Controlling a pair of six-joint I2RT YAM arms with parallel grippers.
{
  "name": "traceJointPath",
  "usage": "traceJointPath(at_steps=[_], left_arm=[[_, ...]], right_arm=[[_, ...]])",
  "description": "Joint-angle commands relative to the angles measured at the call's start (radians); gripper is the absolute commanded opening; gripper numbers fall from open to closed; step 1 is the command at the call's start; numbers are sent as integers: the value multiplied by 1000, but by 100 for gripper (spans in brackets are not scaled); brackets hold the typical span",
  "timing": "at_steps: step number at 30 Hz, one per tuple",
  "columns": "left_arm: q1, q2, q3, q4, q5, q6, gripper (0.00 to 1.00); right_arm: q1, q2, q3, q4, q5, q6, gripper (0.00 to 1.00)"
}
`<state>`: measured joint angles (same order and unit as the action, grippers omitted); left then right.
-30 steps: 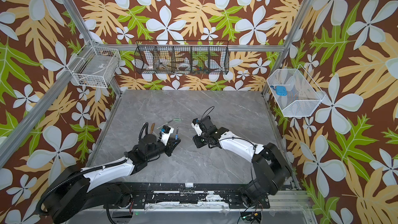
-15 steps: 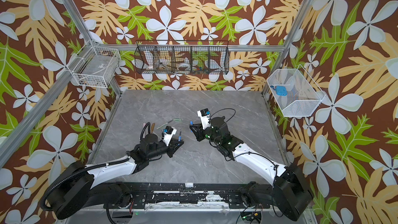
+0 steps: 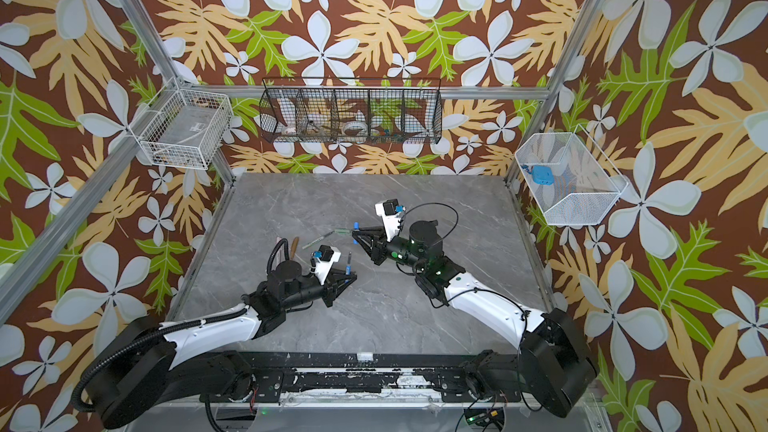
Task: Insert the pens into the pen caps
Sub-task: 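Lift the blue cap with the right gripper toward the pen in the left gripper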
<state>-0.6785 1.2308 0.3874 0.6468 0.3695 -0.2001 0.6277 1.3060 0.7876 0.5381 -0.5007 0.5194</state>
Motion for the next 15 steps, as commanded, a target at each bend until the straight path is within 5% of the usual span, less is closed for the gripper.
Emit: traceJointPath(at_steps=[1,4,9,15], left_arm=[[-3,-1,-4,42,-22,16,0],[-21,-28,-25,58,-89,27,0],[-140,-151,-92,72,-462,114,0],[-141,-143,-79,42,-545,99,0]], right_arm=[[6,3,0,38,-27,-3,21],[14,10,-1,51,-24,-8,21],[21,8,16,49,-7,-34,21],[101,10,73,-31,69,-145,21]])
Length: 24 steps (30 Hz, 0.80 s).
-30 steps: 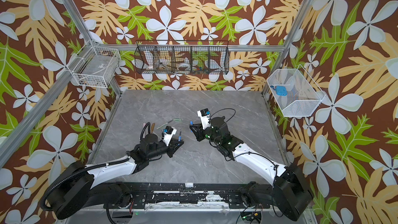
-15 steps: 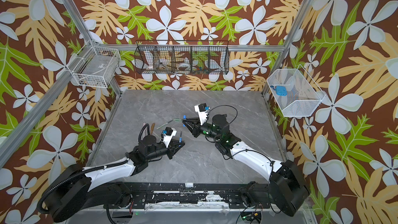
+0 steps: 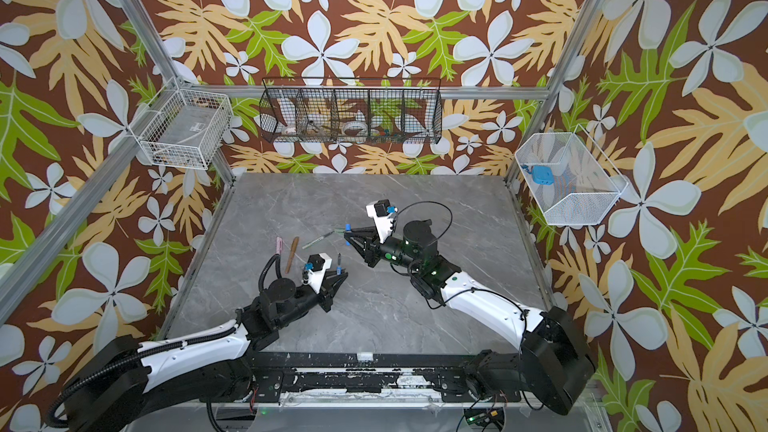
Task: Insert the pens into the pen caps
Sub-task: 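Lift the blue cap with the right gripper toward the pen in the left gripper, then lower the blue cap over the nib of the blue pen with the right gripper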
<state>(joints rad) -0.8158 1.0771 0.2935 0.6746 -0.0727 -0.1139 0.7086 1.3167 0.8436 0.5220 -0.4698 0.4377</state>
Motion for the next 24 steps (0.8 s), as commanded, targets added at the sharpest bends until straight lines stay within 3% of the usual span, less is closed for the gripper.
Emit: traceJointPath(at_steps=[1,24], left_arm=[[-3,15,20,8,-104,9,0],[-3,-29,-22,75,-47,-10,0]], right_arm=[[25,1,20,-6,36,-62,21],[60,94,26,128,2,-20,20]])
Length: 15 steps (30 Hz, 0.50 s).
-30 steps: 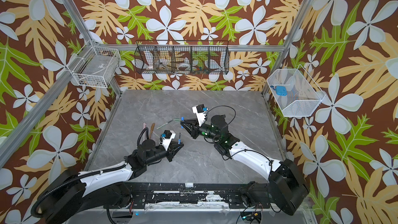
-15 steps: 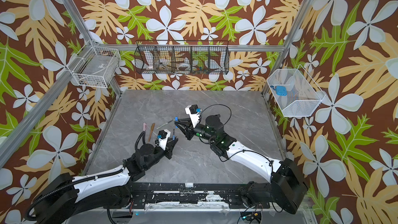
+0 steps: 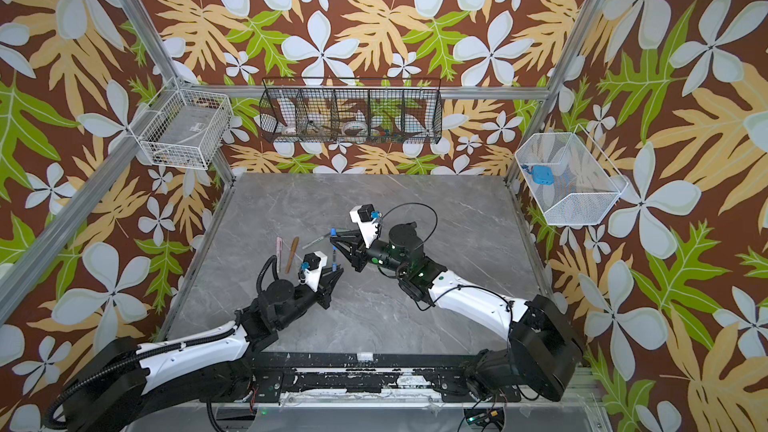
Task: Insert the pens into the pen caps
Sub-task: 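Lower the blue cap over the nib of the blue pen with the right gripper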
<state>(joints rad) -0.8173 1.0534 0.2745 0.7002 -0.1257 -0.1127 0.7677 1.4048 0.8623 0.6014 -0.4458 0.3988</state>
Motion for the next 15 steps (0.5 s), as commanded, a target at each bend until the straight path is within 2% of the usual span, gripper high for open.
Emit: traceJointPath(at_steps=[1,15], left_arm=[[-2,-7,-4,51,6,-13,0],[-2,11,7,45,3,-18,0]], right_arm=[[1,5,7,49,-25,21,20],[2,-11,-24,57,-31,43,20]])
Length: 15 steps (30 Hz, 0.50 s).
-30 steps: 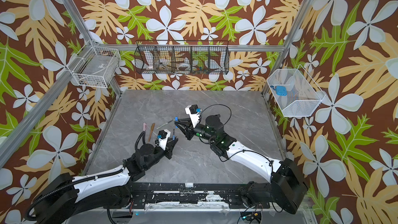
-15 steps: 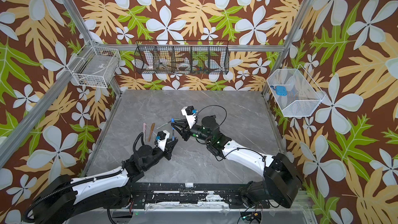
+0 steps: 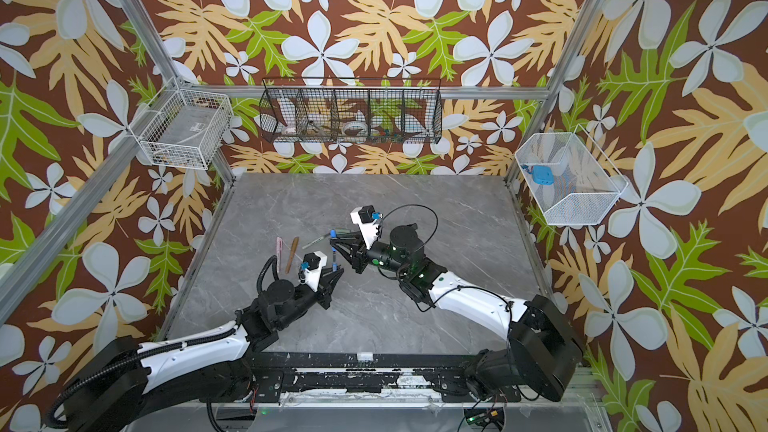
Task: Insert the pens into the pen caps
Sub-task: 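Lower the blue cap over the nib of the blue pen with the right gripper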
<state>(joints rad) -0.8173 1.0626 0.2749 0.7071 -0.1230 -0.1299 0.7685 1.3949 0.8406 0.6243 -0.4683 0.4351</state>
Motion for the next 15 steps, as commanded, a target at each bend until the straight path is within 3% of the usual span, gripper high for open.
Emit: traceJointPath(at_steps=[1,15], left_arm=[[-2,0,6,39,-2,0,0],[-2,-10,3,38,-4,0,0]], right_arm=[[0,2,-4,37,-9,9,20],[0,29,-17,61,-10,26,20]])
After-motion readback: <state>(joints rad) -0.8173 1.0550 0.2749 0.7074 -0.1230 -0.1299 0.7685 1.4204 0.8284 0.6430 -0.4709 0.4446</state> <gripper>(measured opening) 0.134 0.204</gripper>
